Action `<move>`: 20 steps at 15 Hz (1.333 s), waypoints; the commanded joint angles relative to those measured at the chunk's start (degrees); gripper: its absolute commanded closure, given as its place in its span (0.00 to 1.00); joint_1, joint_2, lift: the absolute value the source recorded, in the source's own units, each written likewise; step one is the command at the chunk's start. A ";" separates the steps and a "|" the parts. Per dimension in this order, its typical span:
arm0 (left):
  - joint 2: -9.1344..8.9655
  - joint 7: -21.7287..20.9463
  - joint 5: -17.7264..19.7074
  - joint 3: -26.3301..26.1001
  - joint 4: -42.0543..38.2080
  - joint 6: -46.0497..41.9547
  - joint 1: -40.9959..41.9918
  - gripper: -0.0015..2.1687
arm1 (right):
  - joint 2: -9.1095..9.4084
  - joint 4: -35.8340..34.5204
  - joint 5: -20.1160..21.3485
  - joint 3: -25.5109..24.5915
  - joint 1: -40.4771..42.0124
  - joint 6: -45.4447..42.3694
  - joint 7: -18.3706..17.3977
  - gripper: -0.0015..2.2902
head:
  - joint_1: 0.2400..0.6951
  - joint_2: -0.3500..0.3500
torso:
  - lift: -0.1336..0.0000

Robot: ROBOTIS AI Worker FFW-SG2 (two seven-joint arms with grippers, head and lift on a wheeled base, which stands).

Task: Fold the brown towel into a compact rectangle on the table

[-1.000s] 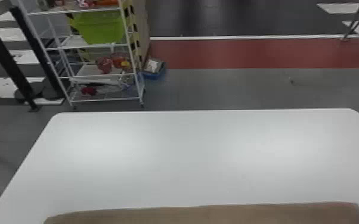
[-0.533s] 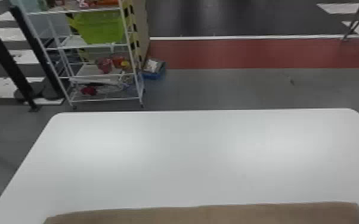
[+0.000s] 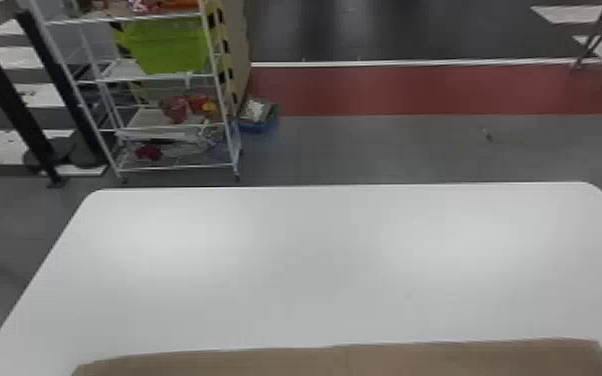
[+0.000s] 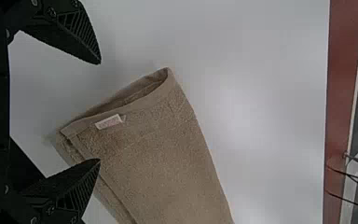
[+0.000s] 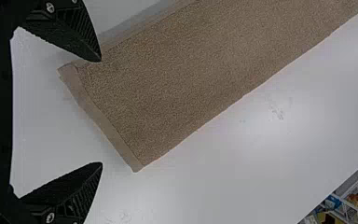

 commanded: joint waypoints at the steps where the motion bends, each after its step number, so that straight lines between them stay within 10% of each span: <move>1: -0.19 -0.66 0.26 -0.80 0.13 8.19 -1.60 0.01 | 0.00 0.42 -0.08 0.24 0.00 -0.17 0.19 0.04 | 1.00 0.57 | 0.09; 16: -0.54 -0.66 -10.46 -10.65 6.37 6.26 -5.47 0.11 | -0.18 2.27 -0.08 0.50 -0.79 -0.70 0.19 0.04 | 1.00 0.46 | 0.09; 20: 0.78 -0.66 -10.99 -12.40 7.34 5.03 -5.38 0.85 | -0.18 2.62 -0.17 0.59 -1.05 -0.70 0.19 0.04 | 1.00 0.44 | 0.09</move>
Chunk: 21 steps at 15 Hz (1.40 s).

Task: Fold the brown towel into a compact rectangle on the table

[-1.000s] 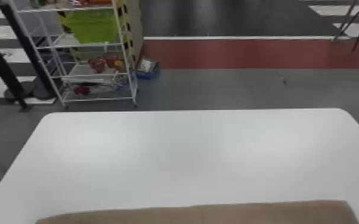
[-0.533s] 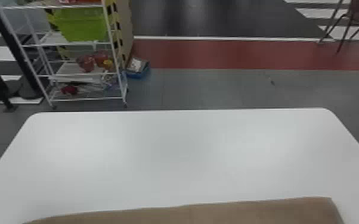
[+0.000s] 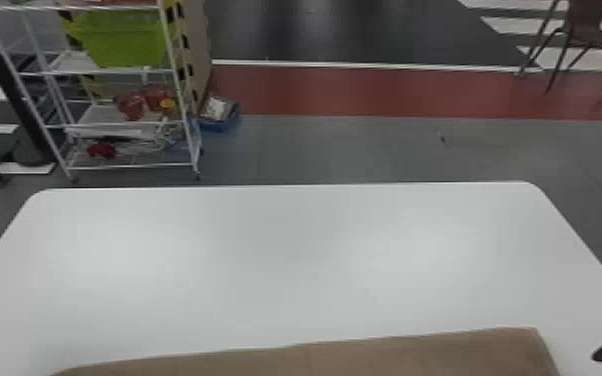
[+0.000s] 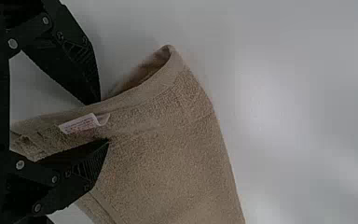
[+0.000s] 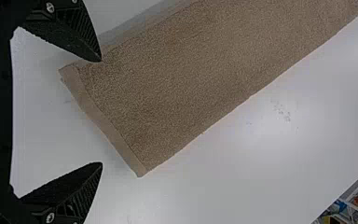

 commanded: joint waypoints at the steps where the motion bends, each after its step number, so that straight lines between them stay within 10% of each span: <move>1: 0.35 -0.62 -0.57 -0.10 0.11 -1.54 -0.04 0.88 | 0.00 0.18 -0.05 0.02 -0.13 0.00 0.19 0.04 | 1.00 0.43 | 0.09; 11: 5.00 -0.62 2.59 10.27 -1.73 -1.36 -4.26 0.98 | 0.09 0.62 -0.14 -0.07 -0.57 0.00 0.19 0.04 | 1.00 0.60 | 0.09; 16: 8.96 -0.62 3.21 11.68 -6.48 9.54 -7.51 0.98 | 0.09 0.71 -0.32 0.11 -0.75 0.00 0.19 0.04 | 1.00 0.73 | 0.09; 21: 7.11 -0.62 4.00 6.23 -22.30 34.50 -4.61 0.99 | 0.09 2.03 -0.67 0.55 -1.19 -1.05 0.19 0.04 | 1.00 0.69 | 0.09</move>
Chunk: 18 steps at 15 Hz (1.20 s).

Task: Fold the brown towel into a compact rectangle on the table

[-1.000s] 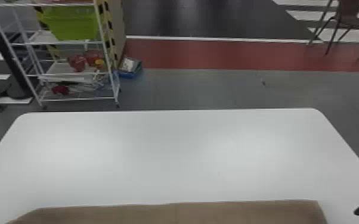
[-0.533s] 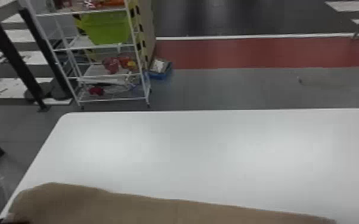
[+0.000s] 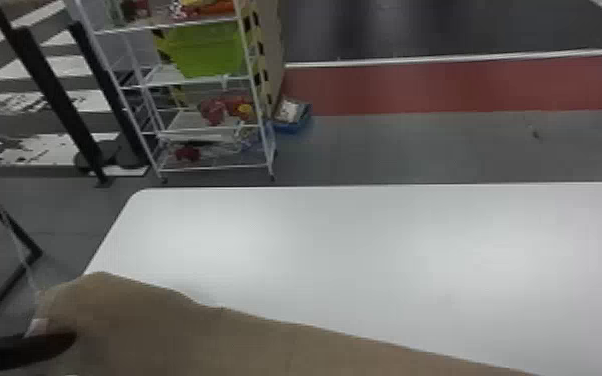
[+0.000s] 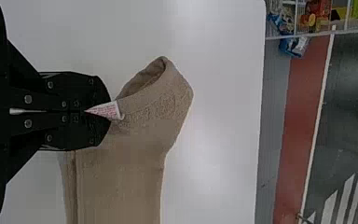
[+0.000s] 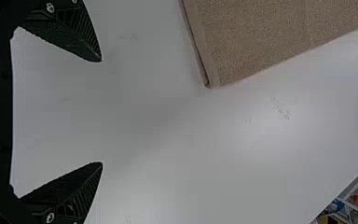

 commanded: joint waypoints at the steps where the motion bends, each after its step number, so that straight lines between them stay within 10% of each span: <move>1: -0.38 -0.66 -1.19 -6.63 -6.78 10.49 -0.45 0.99 | 0.00 0.46 -0.15 0.56 -0.37 -0.40 0.19 0.04 | 1.00 0.65 | 0.09; 5: -7.15 -0.66 -12.00 -25.00 -8.54 10.49 -5.81 0.99 | 0.00 1.52 -0.41 1.00 -0.54 -1.28 0.19 0.04 | 1.00 0.39 | 0.09; 8: -8.99 -0.66 -18.33 -36.34 -8.81 10.49 -7.04 0.98 | 0.09 1.78 -0.50 1.35 -0.63 -1.63 0.19 0.04 | 1.00 0.16 | 0.09; 9: -9.26 -0.66 -19.56 -39.15 -9.51 10.49 -6.87 0.90 | 0.09 1.96 -0.59 1.26 -0.63 -1.63 0.19 0.04 | 1.00 0.11 | 0.09; 11: -9.17 -0.66 -19.56 -43.19 -14.17 10.49 -3.18 0.13 | 0.09 2.05 -0.59 1.08 -0.63 -1.63 0.19 0.04 | 1.00 0.03 | 0.09; 12: -8.90 -0.66 -19.56 -44.60 -15.84 10.49 -1.33 0.00 | 0.09 2.05 -0.59 1.08 -0.81 -1.81 0.19 0.04 | 1.00 0.00 | 0.09; 18: -10.31 -0.66 -20.00 -52.42 -17.77 10.49 0.43 0.01 | 0.09 2.05 -0.23 2.05 -2.65 -1.63 0.19 0.04 | 1.00 0.00 | 0.09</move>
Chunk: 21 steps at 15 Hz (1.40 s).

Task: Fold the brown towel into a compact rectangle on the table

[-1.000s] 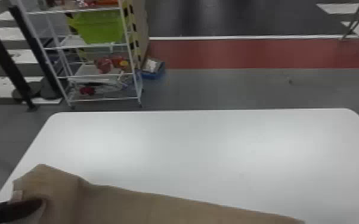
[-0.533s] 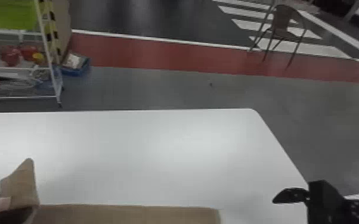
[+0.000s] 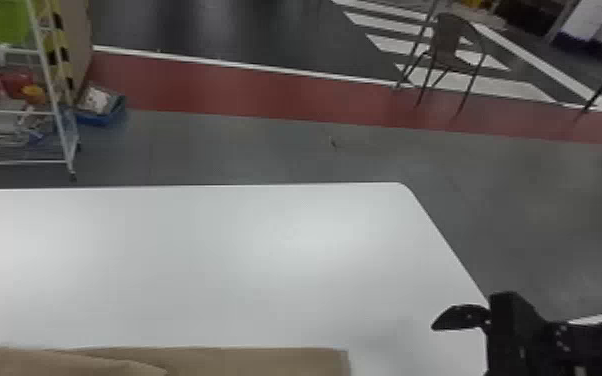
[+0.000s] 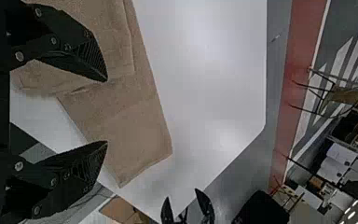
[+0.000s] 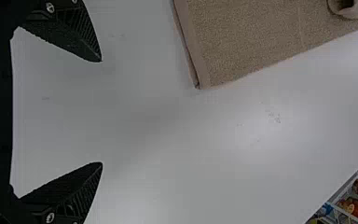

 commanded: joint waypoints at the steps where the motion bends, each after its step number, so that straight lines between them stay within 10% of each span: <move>1: -0.57 -0.66 -0.11 -0.86 0.01 0.24 -0.38 0.01 | 0.00 0.00 0.19 0.54 -0.49 0.18 0.19 0.04 | 1.00 0.00 | 0.09; 4: -0.65 -0.66 1.38 5.82 -0.08 0.24 -0.55 0.01 | 0.00 -0.53 -1.65 1.07 -1.02 0.00 0.19 0.04 | 1.00 0.00 | 0.09; 8: -3.91 -0.66 19.75 29.02 4.58 0.24 -0.55 0.01 | 3.08 -6.33 -6.40 1.95 -2.42 -7.03 0.19 0.05 | 1.00 0.00 | 0.09; 14: -6.52 2.02 47.88 56.62 21.63 -9.14 -3.45 0.01 | 4.57 -11.78 0.89 16.89 -4.53 -18.81 0.19 0.06 | 1.00 0.63 | 0.09; 19: -6.52 3.69 55.79 62.42 25.85 -13.36 -4.42 0.01 | 2.90 -10.99 12.76 26.12 -6.29 -31.29 0.19 0.05 | 1.00 1.00 | 0.09; 21: -6.52 3.95 57.54 62.77 26.72 -13.71 -4.68 0.02 | 2.81 -9.67 16.10 28.32 -6.55 -35.86 0.19 0.06 | 1.00 1.00 | 0.09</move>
